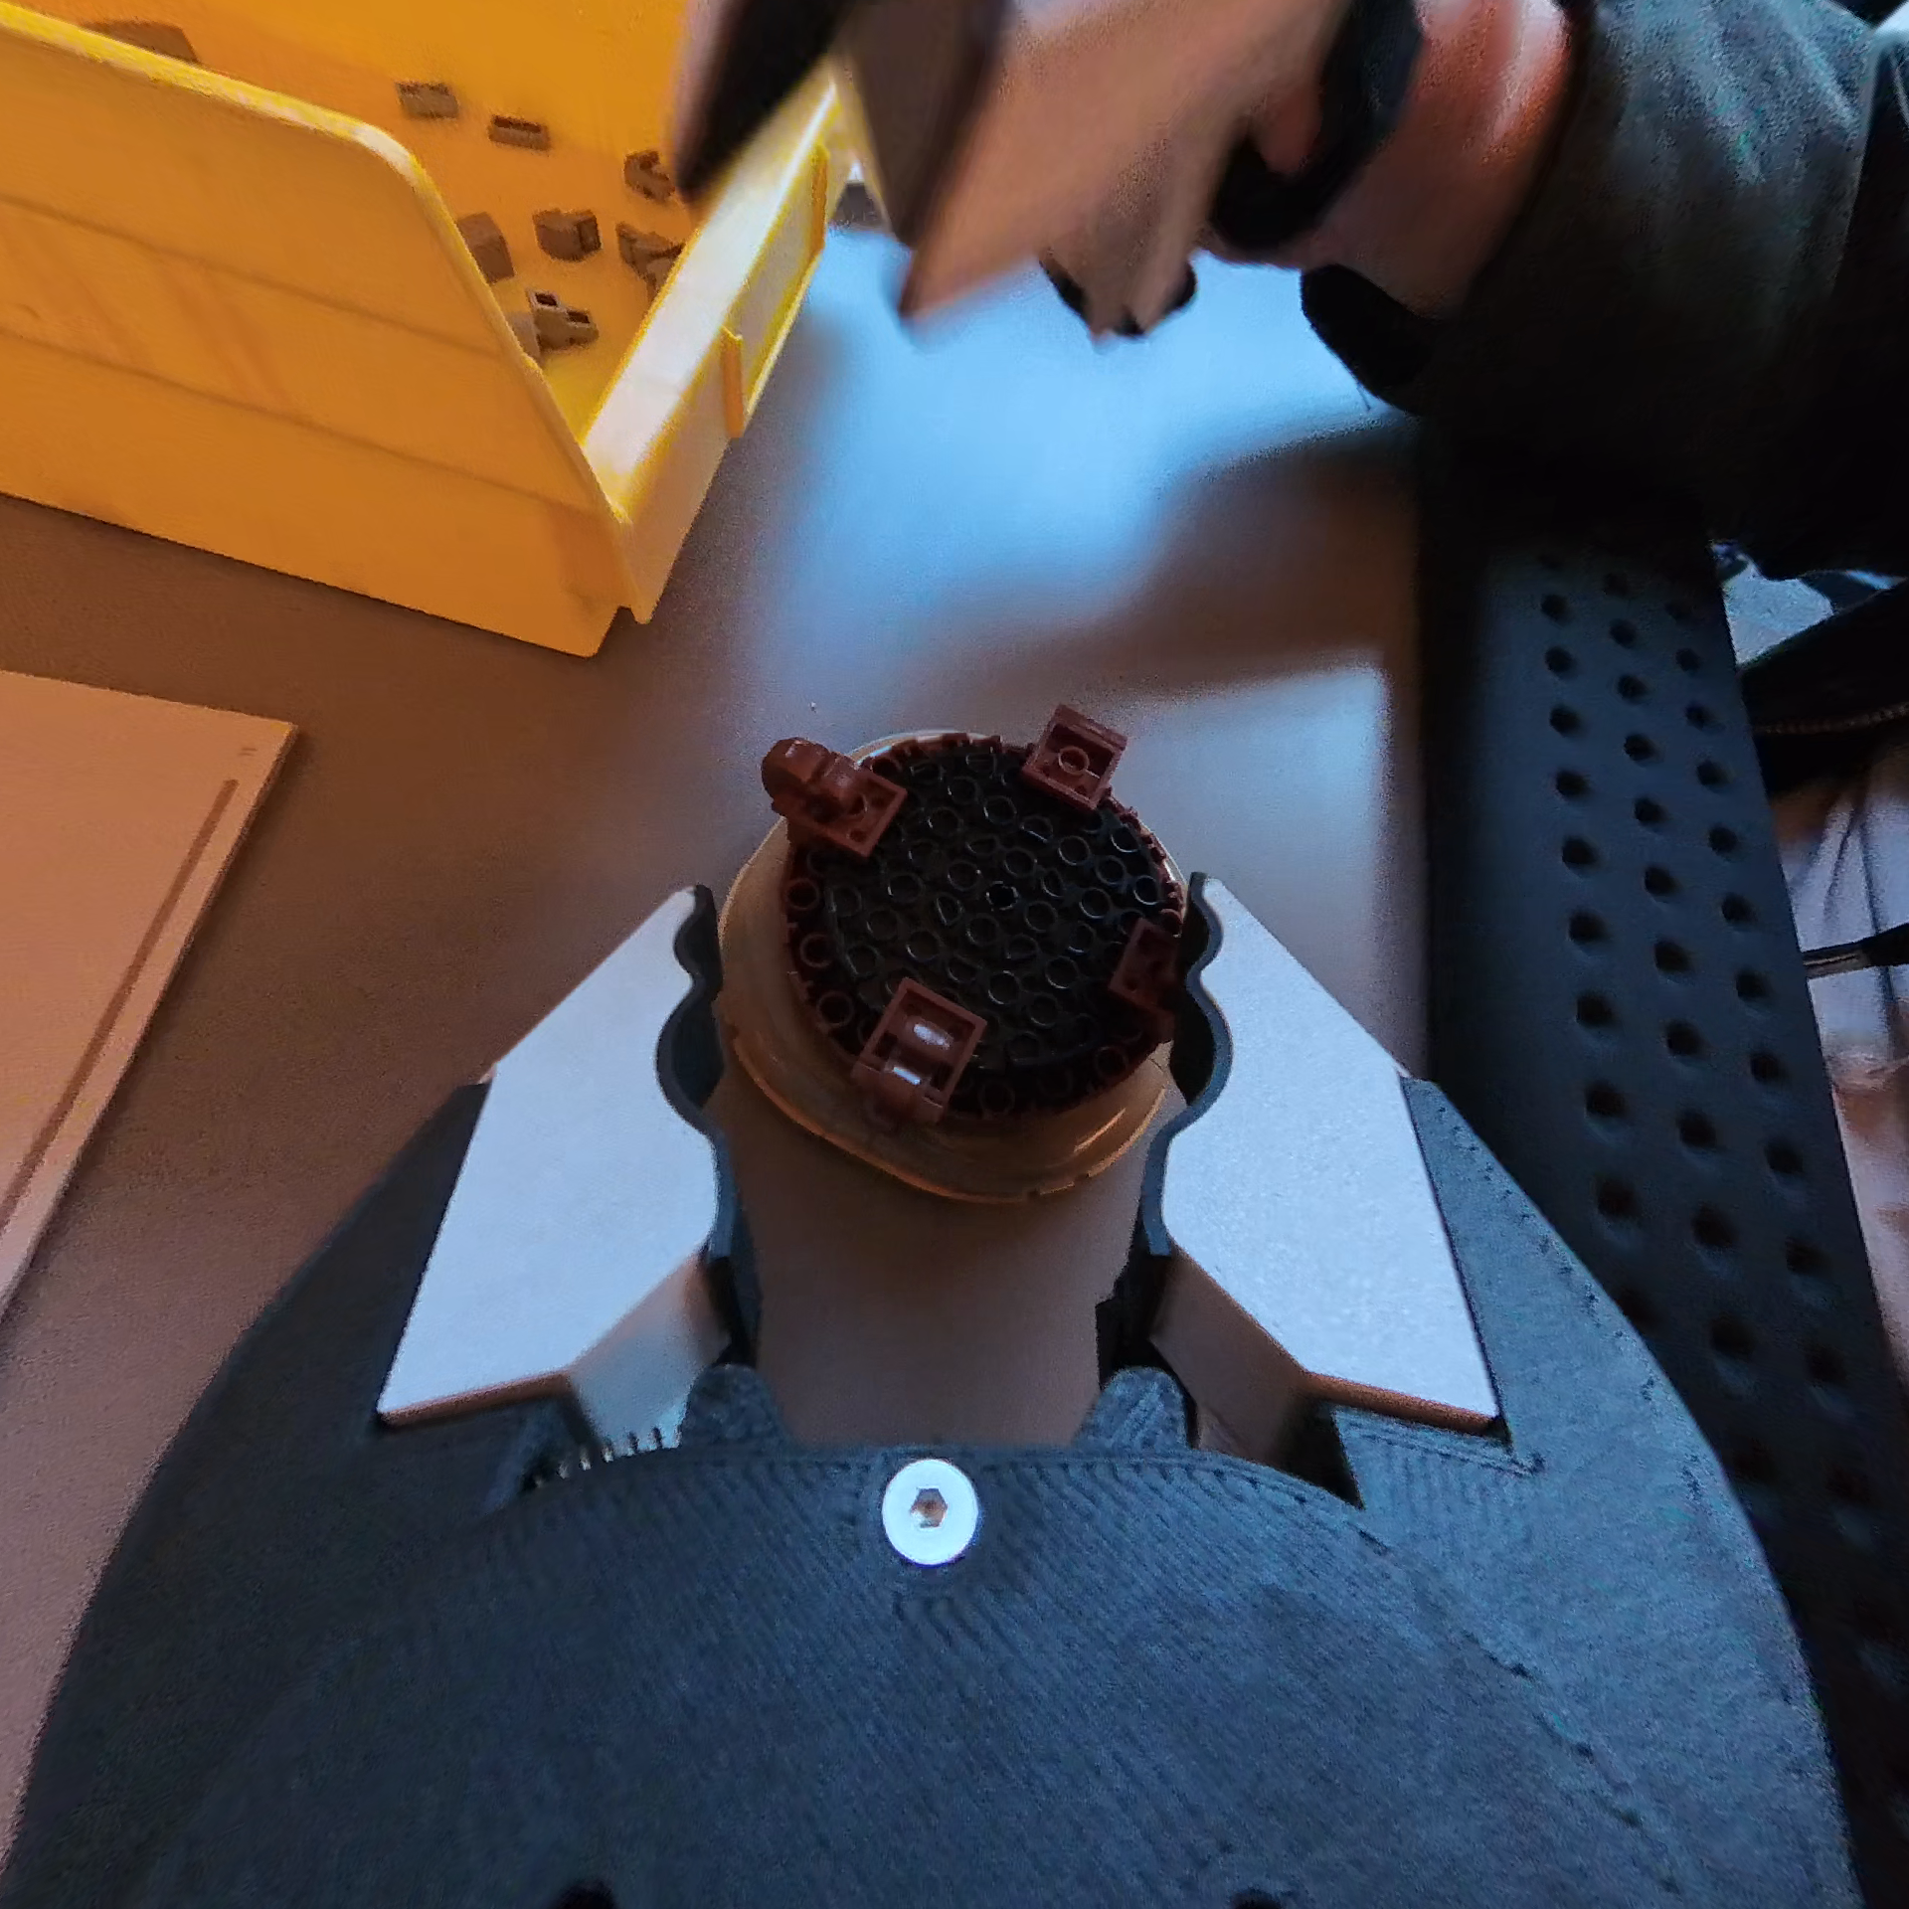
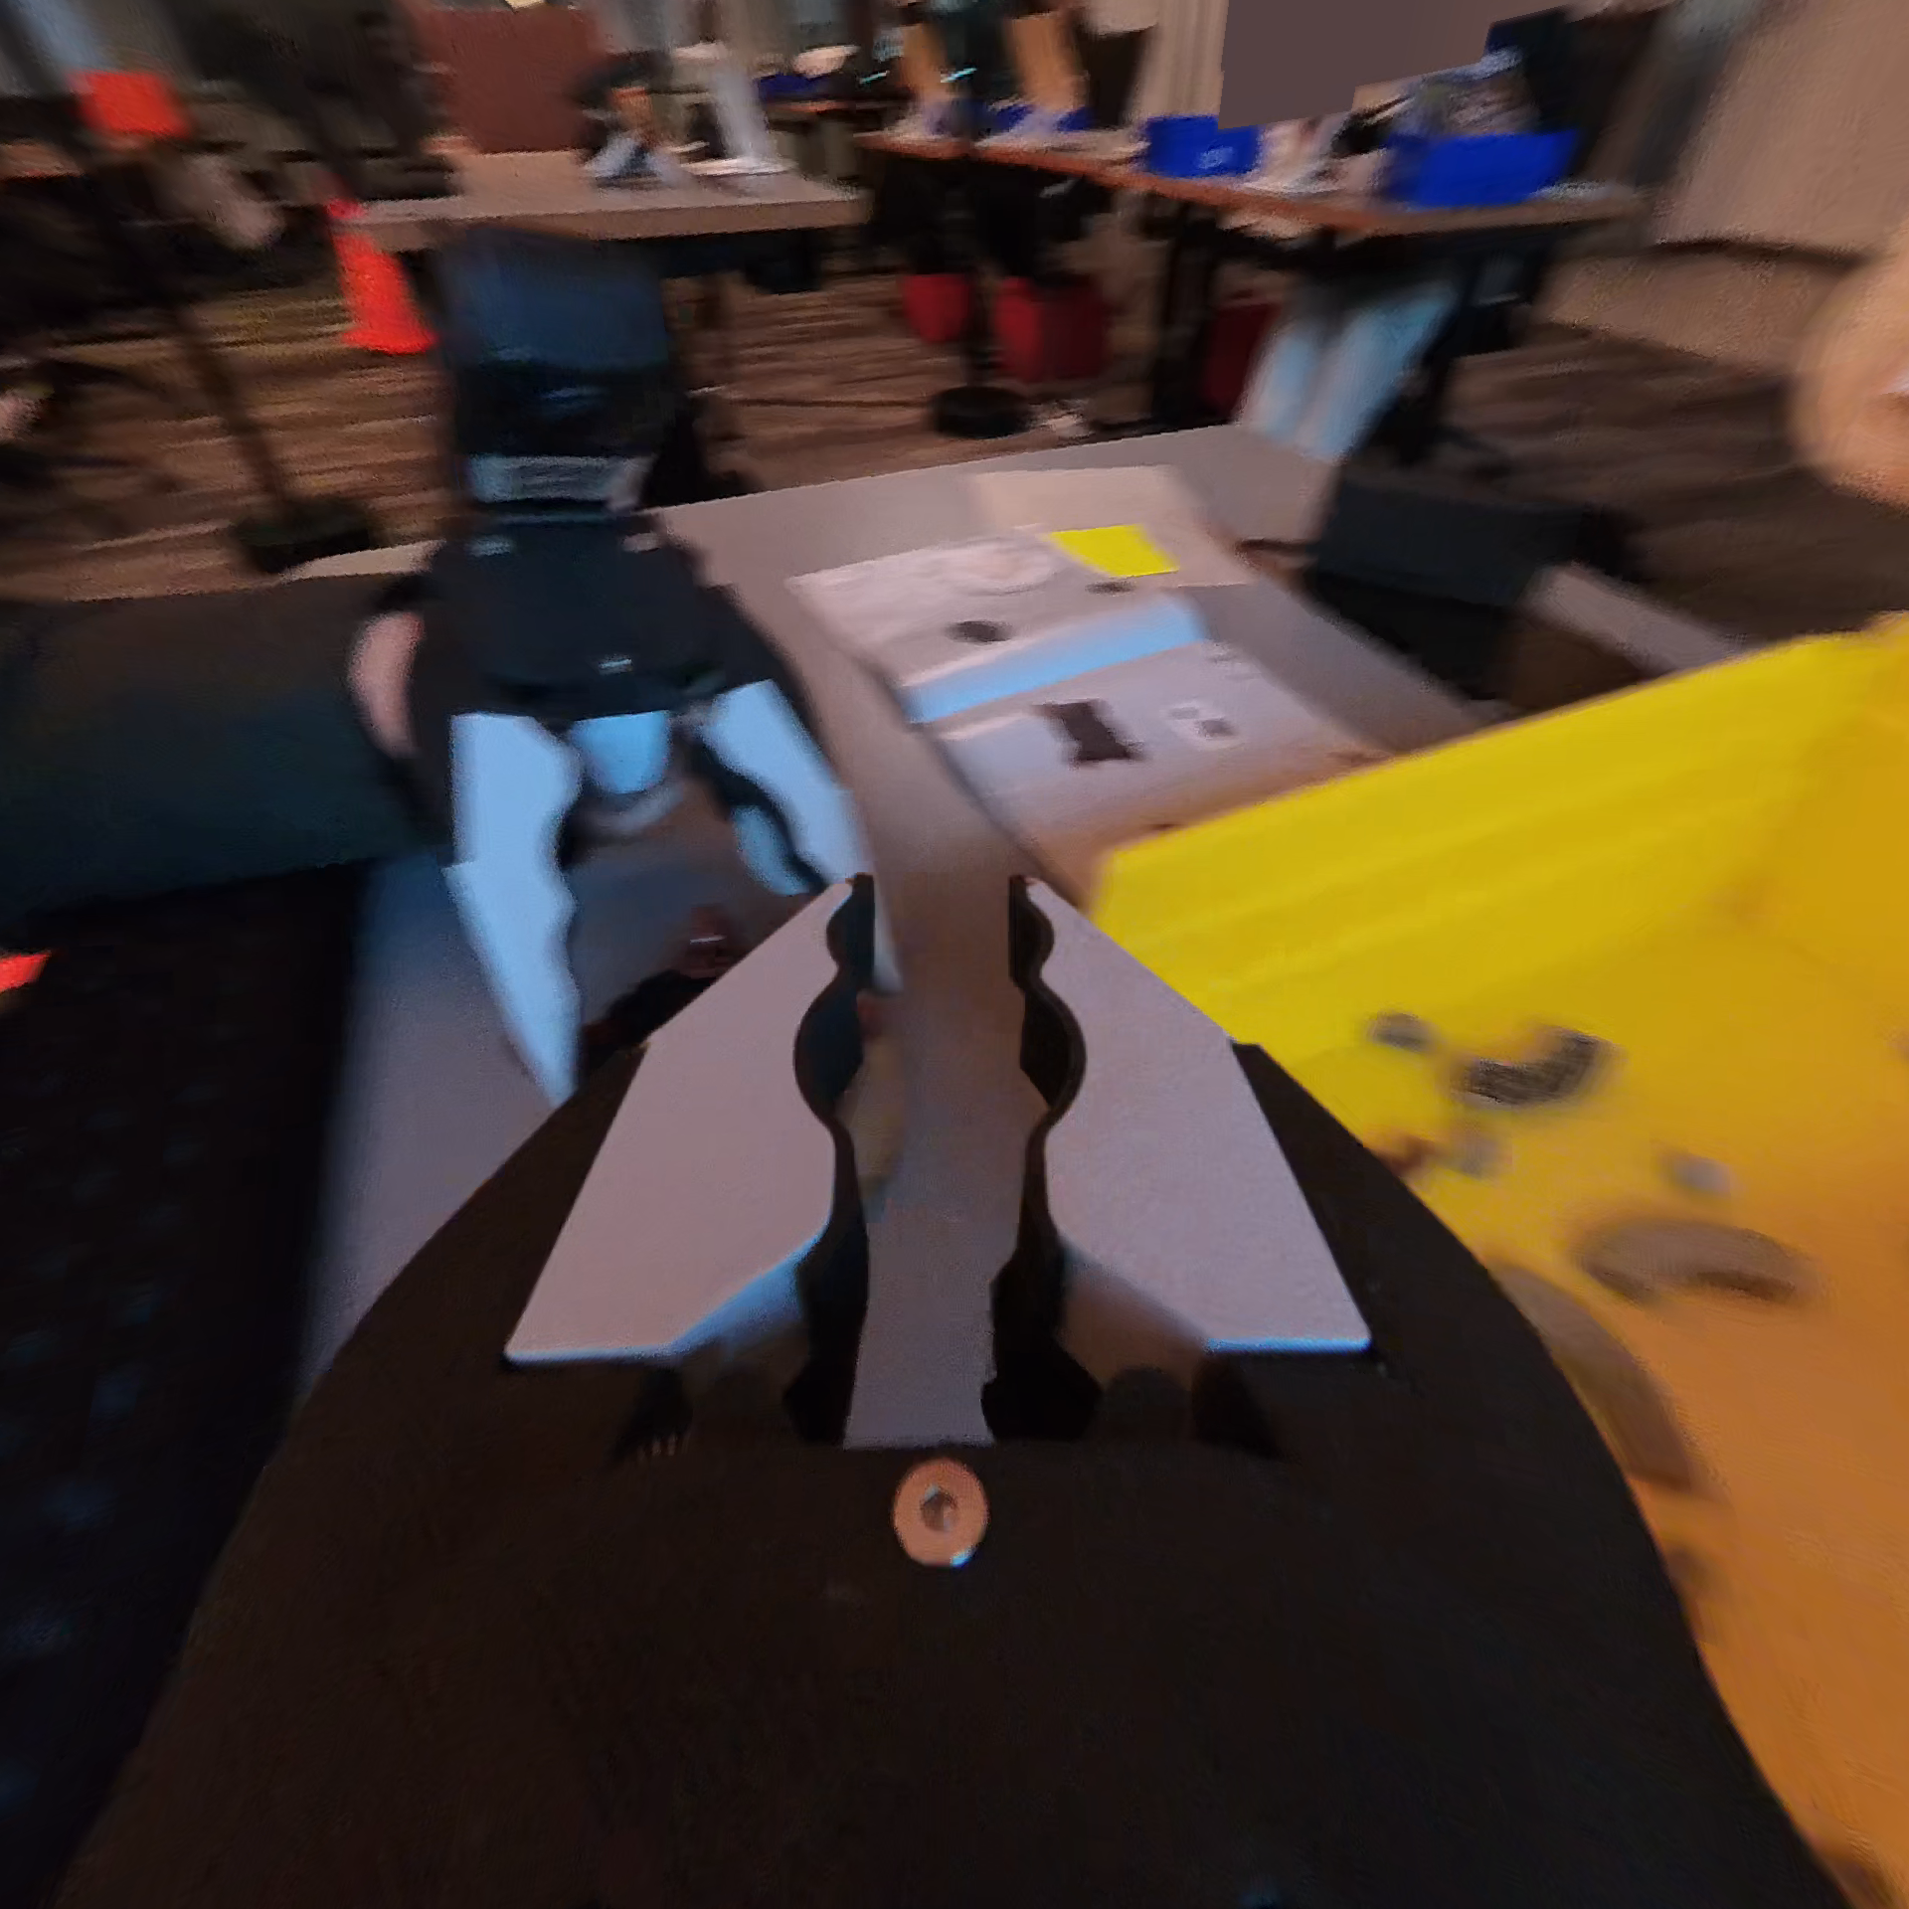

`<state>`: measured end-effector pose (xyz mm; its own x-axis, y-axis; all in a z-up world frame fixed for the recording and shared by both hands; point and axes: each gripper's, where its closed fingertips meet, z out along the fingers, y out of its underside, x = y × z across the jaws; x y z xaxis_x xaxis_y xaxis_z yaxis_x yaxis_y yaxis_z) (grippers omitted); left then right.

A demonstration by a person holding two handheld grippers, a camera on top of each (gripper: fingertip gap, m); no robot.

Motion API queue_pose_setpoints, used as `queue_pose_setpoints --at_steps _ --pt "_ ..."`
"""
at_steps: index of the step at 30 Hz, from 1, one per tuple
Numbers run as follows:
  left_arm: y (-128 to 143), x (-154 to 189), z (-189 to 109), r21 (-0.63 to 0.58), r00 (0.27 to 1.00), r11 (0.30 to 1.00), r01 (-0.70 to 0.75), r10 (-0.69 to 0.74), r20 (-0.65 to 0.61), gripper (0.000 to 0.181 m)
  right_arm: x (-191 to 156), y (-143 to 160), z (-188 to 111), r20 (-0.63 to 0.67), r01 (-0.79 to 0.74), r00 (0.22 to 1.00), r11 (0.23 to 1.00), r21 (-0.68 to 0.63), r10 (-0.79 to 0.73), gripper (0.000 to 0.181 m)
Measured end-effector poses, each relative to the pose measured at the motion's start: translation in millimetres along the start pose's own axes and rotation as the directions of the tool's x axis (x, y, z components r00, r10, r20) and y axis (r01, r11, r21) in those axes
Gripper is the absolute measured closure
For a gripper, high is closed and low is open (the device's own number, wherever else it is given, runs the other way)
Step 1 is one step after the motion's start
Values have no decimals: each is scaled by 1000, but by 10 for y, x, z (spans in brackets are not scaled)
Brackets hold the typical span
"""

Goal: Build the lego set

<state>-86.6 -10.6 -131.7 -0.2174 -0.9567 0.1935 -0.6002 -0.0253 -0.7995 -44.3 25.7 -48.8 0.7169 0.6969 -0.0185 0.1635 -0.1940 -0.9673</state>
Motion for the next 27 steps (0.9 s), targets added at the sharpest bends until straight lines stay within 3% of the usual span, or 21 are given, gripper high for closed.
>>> queue_pose_setpoints --at_steps 2,5,9,12,18,22,25,27 --pt "13 33 16 -13 1000 1000 -7 7 -16 92 -310 130 172 121 1 993 997 -77 9 158" --pt "20 47 10 -11 999 1000 -21 21 -27 92 -371 380 342 127 68 991 981 -181 -46 157" --pt "41 26 -21 -3 999 1000 -19 19 -41 97 -398 669 457 162 29 987 956 -291 20 146" --pt "99 -48 -75 -28 1000 1000 7 -7 -30 88 -390 680 404 176 -2 983 950 -311 59 155" --pt "53 -191 -258 37 999 999 26 -27 36 94 -477 749 146 245 -57 956 920 -388 163 163" --pt "-199 56 -225 115 999 993 34 -30 -40 86 -479 681 110 265 -46 953 935 -352 147 167" --pt "-155 110 -52 23 997 998 -52 51 51 68 -497 640 130 293 42 955 958 -285 46 169" --pt "-62 43 56 -62 986 995 -79 87 145 66 -498 685 141 299 100 954 953 -285 -10 169"
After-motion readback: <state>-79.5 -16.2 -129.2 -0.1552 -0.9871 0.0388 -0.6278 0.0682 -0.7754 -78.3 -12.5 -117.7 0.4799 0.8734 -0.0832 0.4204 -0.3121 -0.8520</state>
